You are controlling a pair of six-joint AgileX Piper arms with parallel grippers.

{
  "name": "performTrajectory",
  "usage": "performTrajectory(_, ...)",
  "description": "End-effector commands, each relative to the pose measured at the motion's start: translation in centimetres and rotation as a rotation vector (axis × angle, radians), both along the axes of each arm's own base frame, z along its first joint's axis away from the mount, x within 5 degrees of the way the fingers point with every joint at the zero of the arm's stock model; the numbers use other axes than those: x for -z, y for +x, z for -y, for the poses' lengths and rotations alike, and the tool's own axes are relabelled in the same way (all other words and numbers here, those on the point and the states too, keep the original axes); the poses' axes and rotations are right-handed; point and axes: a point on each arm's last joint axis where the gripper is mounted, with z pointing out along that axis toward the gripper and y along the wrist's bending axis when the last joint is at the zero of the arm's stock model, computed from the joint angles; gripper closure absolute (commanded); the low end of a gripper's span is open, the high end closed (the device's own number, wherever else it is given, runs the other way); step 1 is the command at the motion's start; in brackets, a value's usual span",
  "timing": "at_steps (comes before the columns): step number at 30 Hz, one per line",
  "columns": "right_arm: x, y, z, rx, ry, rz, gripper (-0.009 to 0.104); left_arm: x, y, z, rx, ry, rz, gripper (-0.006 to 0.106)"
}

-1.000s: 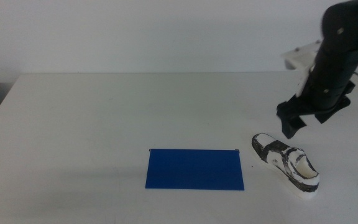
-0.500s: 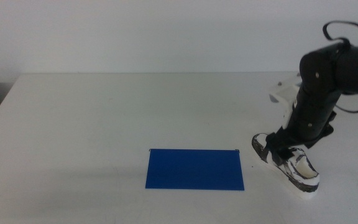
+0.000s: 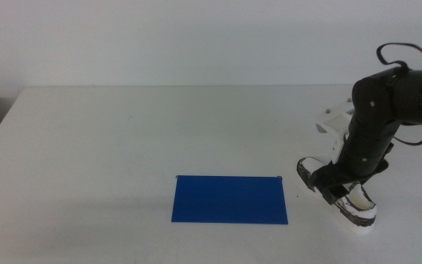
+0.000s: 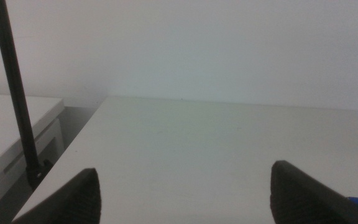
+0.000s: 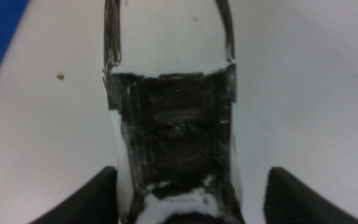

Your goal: Use one arm to grab the shoe from the table and place it on the mat.

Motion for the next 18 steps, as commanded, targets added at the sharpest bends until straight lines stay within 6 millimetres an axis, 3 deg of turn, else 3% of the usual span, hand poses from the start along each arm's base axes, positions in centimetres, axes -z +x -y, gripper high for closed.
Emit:
performTrajectory(1,-1.7,0.2,-0.1,-0.032,0.01,0.064,0.045,-0.6,0.0,0.1,0.014,-0.003,0.083,0.007)
performTrajectory(6,-1.9,-0.1,-0.2,-0.065,-0.003,0.037,0.067,-0.6,0.0,0.1,0.014,-0.003,0.083,0.007)
performTrajectory(11,-4.8,-0.5,-0.6,-0.077,-0.009,0.053,0.099,-0.6,0.0,0.1,0.014,-0.003,0.083,0.007)
performTrajectory(15,-8.5,-0.5,-1.9,-0.108,0.01,0.122,0.099,-0.6,0.0,0.1,0.014,-0.003,0.083,0.007)
performTrajectory(18,-10.2,-0.4,-3.3,-0.139,0.026,0.158,0.099,-0.6,0.0,0.1,0.014,-0.003,0.083,0.007)
